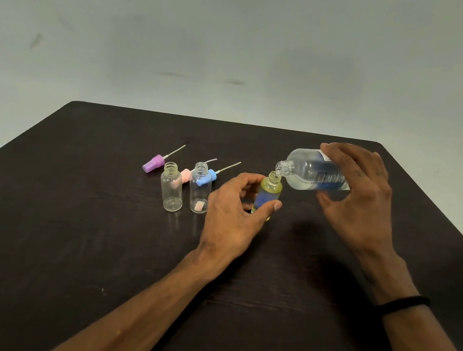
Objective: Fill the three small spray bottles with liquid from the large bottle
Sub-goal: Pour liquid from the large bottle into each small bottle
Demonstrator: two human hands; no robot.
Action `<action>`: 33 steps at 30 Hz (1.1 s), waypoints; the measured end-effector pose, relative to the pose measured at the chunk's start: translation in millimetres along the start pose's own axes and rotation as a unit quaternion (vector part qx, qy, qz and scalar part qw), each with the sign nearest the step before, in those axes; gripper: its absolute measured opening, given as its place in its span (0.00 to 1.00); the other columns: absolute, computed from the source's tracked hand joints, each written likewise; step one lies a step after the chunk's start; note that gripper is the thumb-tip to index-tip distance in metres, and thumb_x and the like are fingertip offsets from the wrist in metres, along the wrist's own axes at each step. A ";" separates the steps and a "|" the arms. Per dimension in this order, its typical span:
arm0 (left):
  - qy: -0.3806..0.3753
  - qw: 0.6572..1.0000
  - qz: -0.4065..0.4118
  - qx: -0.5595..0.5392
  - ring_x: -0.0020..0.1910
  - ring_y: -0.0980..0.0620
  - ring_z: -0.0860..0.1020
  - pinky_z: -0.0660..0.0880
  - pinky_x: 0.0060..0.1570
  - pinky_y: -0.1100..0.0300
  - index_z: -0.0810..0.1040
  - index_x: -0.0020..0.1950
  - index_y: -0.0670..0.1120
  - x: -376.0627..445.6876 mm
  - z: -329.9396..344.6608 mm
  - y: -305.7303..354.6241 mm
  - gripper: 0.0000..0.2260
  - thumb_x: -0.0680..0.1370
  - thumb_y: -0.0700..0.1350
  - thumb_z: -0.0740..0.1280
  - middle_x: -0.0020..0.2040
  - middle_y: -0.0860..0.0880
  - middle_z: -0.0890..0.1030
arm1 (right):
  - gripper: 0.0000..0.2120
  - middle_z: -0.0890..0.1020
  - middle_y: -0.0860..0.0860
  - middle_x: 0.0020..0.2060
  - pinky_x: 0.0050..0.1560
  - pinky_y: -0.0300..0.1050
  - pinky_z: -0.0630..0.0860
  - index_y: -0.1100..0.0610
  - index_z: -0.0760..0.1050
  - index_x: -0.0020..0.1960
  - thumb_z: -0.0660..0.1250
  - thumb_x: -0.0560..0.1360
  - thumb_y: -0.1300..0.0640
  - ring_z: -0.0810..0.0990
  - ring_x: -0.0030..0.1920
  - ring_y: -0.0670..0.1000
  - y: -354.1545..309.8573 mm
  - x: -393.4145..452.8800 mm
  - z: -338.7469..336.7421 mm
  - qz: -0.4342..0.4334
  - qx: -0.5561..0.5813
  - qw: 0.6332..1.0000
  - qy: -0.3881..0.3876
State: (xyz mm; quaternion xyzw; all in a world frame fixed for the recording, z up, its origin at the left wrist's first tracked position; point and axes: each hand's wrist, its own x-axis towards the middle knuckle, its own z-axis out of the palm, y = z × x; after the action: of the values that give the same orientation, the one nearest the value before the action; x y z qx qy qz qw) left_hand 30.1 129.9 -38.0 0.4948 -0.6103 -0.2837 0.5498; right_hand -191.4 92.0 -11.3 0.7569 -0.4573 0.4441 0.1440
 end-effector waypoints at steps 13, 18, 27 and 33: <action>-0.005 1.000 0.000 0.010 0.56 0.60 0.82 0.83 0.53 0.60 0.81 0.65 0.51 0.2 -0.5 -0.7 0.21 0.74 0.51 0.80 0.56 0.57 0.84 | 0.39 0.80 0.56 0.68 0.77 0.71 0.64 0.57 0.76 0.74 0.81 0.65 0.70 0.76 0.71 0.59 0.0 0.0 -1.0 -0.002 -0.001 1.000 -0.005; -0.002 1.000 -0.005 0.008 0.55 0.59 0.83 0.84 0.53 0.58 0.81 0.65 0.50 0.4 -0.2 -0.6 0.21 0.74 0.51 0.80 0.55 0.57 0.85 | 0.39 0.80 0.56 0.68 0.78 0.71 0.64 0.57 0.76 0.74 0.81 0.66 0.70 0.77 0.71 0.59 1.1 0.0 -1.3 -0.002 -0.003 1.000 -0.007; -0.003 1.000 -0.007 0.005 0.54 0.61 0.83 0.84 0.52 0.59 0.82 0.65 0.51 0.2 0.1 0.4 0.21 0.74 0.50 0.80 0.55 0.57 0.85 | 0.39 0.80 0.56 0.69 0.78 0.70 0.64 0.57 0.76 0.75 0.82 0.66 0.69 0.76 0.71 0.60 2.5 -0.4 0.0 0.003 -0.004 1.000 -0.015; -0.004 1.000 -0.004 0.007 0.55 0.60 0.83 0.84 0.53 0.58 0.81 0.65 0.51 0.6 0.4 -0.3 0.21 0.74 0.50 0.80 0.55 0.57 0.85 | 0.40 0.80 0.57 0.69 0.78 0.71 0.64 0.57 0.75 0.75 0.83 0.66 0.68 0.76 0.71 0.60 4.1 -0.5 0.2 0.001 -0.006 1.000 -0.018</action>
State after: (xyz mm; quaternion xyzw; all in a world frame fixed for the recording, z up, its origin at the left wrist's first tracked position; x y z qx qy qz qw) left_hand 29.9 129.2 -38.2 0.4996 -0.6126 -0.2839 0.5427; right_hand -194.8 89.9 -12.6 0.7631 -0.4635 0.4281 0.1398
